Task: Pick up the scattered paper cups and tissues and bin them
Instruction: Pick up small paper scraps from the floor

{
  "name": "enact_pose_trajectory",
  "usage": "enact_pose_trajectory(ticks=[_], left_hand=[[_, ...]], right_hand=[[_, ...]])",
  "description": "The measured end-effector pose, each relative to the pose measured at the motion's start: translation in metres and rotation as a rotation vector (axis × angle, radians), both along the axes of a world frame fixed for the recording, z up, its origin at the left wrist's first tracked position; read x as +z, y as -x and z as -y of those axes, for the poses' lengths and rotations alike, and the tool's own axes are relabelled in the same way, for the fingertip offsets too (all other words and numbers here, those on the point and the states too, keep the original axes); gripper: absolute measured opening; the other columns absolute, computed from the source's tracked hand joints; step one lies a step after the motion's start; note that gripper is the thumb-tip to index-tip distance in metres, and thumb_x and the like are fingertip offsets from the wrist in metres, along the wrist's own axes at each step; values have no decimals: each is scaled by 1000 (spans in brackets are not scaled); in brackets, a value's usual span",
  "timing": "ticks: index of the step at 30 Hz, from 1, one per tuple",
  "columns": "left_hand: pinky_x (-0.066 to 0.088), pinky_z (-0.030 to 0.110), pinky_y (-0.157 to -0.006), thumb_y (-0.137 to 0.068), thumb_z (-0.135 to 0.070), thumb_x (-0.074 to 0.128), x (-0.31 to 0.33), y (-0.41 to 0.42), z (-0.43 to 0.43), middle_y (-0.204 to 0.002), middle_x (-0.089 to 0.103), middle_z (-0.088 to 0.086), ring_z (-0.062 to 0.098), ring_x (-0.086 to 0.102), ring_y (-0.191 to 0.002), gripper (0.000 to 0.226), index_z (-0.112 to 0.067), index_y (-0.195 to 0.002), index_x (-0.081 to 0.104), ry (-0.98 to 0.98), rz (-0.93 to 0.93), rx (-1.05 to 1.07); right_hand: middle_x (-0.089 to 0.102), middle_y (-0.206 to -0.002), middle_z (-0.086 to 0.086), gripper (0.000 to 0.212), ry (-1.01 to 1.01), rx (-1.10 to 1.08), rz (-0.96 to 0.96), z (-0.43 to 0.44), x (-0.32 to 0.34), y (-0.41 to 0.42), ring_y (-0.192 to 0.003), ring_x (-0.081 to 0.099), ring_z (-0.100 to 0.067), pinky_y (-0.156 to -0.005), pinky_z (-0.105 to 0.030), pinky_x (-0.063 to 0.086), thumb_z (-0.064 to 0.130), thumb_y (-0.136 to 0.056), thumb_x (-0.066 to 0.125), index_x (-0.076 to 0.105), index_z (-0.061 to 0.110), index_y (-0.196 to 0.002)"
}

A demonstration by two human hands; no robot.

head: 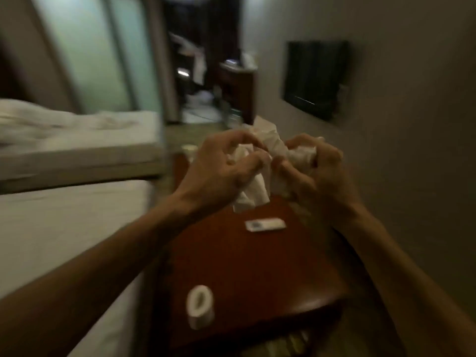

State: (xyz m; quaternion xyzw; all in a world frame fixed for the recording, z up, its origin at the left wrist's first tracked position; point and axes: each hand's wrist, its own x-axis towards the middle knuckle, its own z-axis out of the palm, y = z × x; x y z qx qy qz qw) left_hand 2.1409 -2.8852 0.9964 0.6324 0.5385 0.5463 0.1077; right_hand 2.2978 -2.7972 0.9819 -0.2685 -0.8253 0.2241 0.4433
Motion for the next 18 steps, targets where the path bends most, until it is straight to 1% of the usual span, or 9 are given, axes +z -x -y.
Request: enact_pose_trajectory(ticks=[2,4,7,9,11,13,14,16,18], left_hand=[[46,13,-60,-83,-24,69,14,57,61,-77,68,-18,-5,62,-70,11,-35,-80,67,-52,-31,213],[49,21,-73,-82,-27,68,13,104,123,-87,67,-14,2,62,-85,5,-32,-84,69,-76,-72,409],[48,25,-86,-87,-25,67,-7,161,207,-98,62,-17,6,59,-100,5,-26,-91,70,-61,-83,646],[49,22,-87,-91,-26,66,-26,196,257,-104,60,-15,7,59,-104,5,-29,-96,67,-64,-6,763],[53,22,-84,-93,-35,64,-45,232,303,-109,62,-9,9,62,-104,14,-30,-105,61,-83,116,870],[57,23,-78,-93,-40,62,-59,268,348,-109,64,-12,9,66,-102,25,-31,-116,57,-127,252,944],[56,21,-78,-93,-39,61,-65,285,368,-110,65,-14,7,66,-103,28,-30,-120,56,-154,315,969],[55,19,-82,-95,-36,58,-80,320,405,-116,66,-14,5,65,-109,31,-28,-126,58,-185,425,1023],[57,27,-88,-95,-37,57,-102,351,440,-121,67,-8,9,65,-112,34,-27,-128,60,-178,532,1086]], right_hand=[[68,-77,-3,37,-29,186,25,28,13,75,-67,66,-22,-59,-51,53,52,-85,56,64,16,-95],[68,-76,-2,28,-21,379,42,66,15,145,-65,65,-20,-60,-49,54,44,-89,62,65,16,-92],[69,-75,2,25,51,661,45,140,8,235,-65,67,-8,-57,-28,55,39,-88,66,66,14,-90],[70,-78,-1,39,153,841,77,190,-1,289,-66,68,-9,-56,-23,52,55,-79,58,65,19,-92],[69,-79,-1,44,203,971,138,240,-13,342,-63,64,-7,-51,-16,46,65,-77,48,62,26,-94],[68,-81,-1,40,316,1088,154,291,-28,395,-65,64,-10,-52,-17,46,59,-85,46,61,23,-94],[68,-83,-3,37,406,1138,157,316,-35,419,-69,66,-14,-54,-22,49,53,-90,45,60,19,-94],[68,-89,-5,30,601,1218,197,364,-51,467,-80,68,-21,-60,-32,56,42,-98,45,60,16,-96],[71,-90,1,25,823,1230,281,409,-72,506,-83,70,-19,-59,-30,58,38,-100,45,63,20,-99]])
